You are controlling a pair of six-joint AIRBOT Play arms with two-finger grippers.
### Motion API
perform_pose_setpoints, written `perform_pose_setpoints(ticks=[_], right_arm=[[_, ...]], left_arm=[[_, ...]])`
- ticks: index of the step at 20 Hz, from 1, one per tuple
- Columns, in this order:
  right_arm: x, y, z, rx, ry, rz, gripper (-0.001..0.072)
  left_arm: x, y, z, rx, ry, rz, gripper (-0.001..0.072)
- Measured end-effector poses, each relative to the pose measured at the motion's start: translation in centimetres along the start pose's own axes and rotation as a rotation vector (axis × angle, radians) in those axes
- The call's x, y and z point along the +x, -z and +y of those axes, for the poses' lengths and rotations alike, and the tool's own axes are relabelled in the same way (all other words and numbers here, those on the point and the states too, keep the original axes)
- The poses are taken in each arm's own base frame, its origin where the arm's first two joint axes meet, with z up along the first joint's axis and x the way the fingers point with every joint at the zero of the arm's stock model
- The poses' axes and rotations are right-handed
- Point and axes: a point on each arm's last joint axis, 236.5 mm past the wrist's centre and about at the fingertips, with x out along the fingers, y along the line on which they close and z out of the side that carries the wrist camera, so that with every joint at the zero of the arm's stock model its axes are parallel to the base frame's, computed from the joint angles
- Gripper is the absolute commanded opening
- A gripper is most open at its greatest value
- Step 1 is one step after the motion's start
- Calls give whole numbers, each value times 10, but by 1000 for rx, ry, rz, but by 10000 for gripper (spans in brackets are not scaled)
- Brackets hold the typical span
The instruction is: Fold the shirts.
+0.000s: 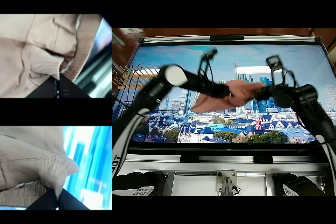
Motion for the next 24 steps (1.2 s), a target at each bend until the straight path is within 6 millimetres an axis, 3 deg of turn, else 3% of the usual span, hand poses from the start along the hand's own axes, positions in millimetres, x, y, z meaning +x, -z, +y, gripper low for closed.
perform_pose_setpoints(ticks=[2, 4, 6, 8, 10, 11, 13, 16, 18, 19, 21, 24], right_arm=[[-28, -59, 1, 94, -20, -186, 74], [-57, -114, 8, 192, -86, -374, 73], [-86, -157, 11, 251, -141, -549, 74], [-105, -181, 10, 265, -160, -654, 74], [-104, -180, 9, 237, -142, -641, 73], [-95, -168, 8, 218, -125, -581, 73], [-65, -124, 9, 183, -92, -395, 73], [-28, -47, 10, 152, -61, -132, 73], [-17, -21, 12, 139, -60, -55, 74], [-15, -20, 13, 132, -65, -59, 74], [-14, -41, 14, 122, -73, -164, 73], [-30, -109, 13, 117, -87, -478, 73]], left_arm=[[-53, -57, -10, 54, 0, -152, 47], [-106, -98, -18, 105, -10, -287, 48], [-147, -121, -25, 162, -23, -382, 47], [-165, -124, -25, 220, -45, -405, 46], [-155, -110, -11, 254, -88, -341, 45], [-142, -97, 0, 258, -112, -279, 45], [-102, -57, 29, 246, -172, -111, 45], [-39, 17, 69, 207, -248, 148, 45], [-19, 50, 85, 183, -282, 246, 45], [-14, 54, 90, 166, -298, 249, 46], [-15, 36, 98, 126, -323, 177, 47], [-46, -43, 99, 41, -332, -103, 46]])
